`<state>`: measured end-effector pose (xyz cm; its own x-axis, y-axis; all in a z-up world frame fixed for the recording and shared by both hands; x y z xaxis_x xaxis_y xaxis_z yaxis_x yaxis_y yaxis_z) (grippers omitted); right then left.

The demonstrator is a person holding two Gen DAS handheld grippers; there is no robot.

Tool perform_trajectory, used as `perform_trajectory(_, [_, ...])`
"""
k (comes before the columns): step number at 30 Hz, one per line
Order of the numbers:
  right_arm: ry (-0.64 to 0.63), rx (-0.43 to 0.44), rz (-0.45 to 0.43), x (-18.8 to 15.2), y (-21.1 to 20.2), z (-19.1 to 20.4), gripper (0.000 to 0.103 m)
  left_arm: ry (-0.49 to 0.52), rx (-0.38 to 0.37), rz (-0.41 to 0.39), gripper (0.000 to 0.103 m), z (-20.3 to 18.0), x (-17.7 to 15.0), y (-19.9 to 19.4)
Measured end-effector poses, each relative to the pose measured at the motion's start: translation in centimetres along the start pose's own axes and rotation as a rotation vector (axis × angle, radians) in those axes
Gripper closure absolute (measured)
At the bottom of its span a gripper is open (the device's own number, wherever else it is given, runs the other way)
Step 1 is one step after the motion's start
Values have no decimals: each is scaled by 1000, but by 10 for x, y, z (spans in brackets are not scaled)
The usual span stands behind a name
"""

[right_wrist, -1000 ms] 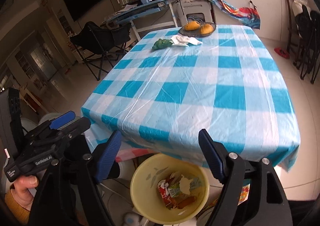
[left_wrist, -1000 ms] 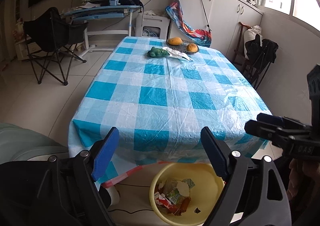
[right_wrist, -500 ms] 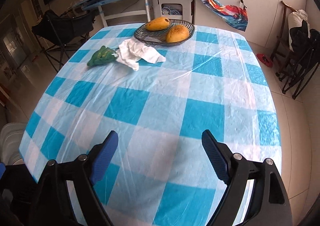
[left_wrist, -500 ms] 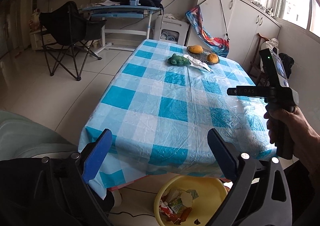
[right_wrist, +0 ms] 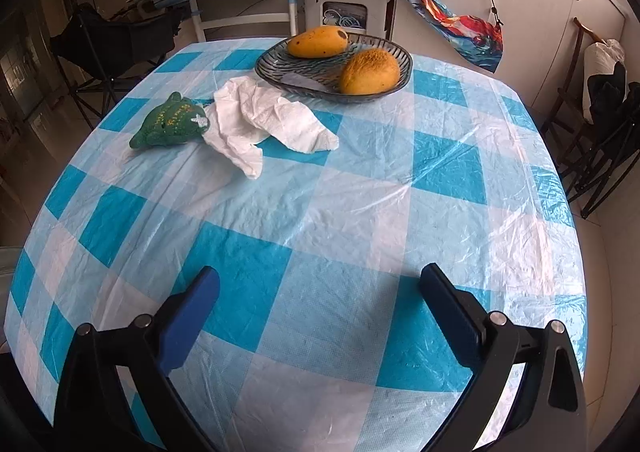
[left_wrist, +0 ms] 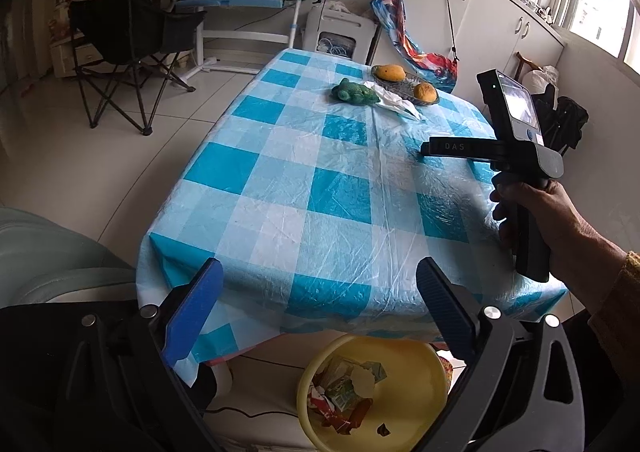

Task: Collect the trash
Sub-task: 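Move both grippers back over the table toward the remaining tissue and plush toy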

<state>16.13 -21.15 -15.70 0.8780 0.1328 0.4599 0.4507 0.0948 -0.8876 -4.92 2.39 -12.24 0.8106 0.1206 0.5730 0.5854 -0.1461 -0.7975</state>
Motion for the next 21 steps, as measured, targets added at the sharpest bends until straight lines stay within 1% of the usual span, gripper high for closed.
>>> perform_trajectory(4, [-16,9,2,-2,-3,3,7,-11,-1,8,9,2,-2,-1])
perform_trajectory(7, [-4,51,-67,1,-19,6,7,-20,-4,21,9,3,-3,2])
perform_trajectory(9, [4,99,-124,9,-31,11,7,-26,-11,34,9,2,-3,5])
perform_trajectory(11, [3,128,-155,22,-37,20,7,-26,-14,44,9,1,-4,8])
perform_trajectory(15, [-34,162,-168,46,-34,42,7,-10,-12,60,9,-6,-5,14])
perform_trajectory(21, [-62,181,-161,77,-12,67,7,-12,-19,97,9,-12,-8,23])
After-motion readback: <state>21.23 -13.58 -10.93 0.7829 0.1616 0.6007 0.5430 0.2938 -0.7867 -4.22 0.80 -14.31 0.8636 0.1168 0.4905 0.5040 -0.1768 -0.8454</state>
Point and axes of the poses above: each gripper's, at about its wrist camera, not at the fingertips, and y roughly the way its jaws point, z to its left, x to its top, the point moved 5 cm from there along y, roughly the way its jaws point, and after that the axes turned 6 degrees about z, right-handed, at the moved point
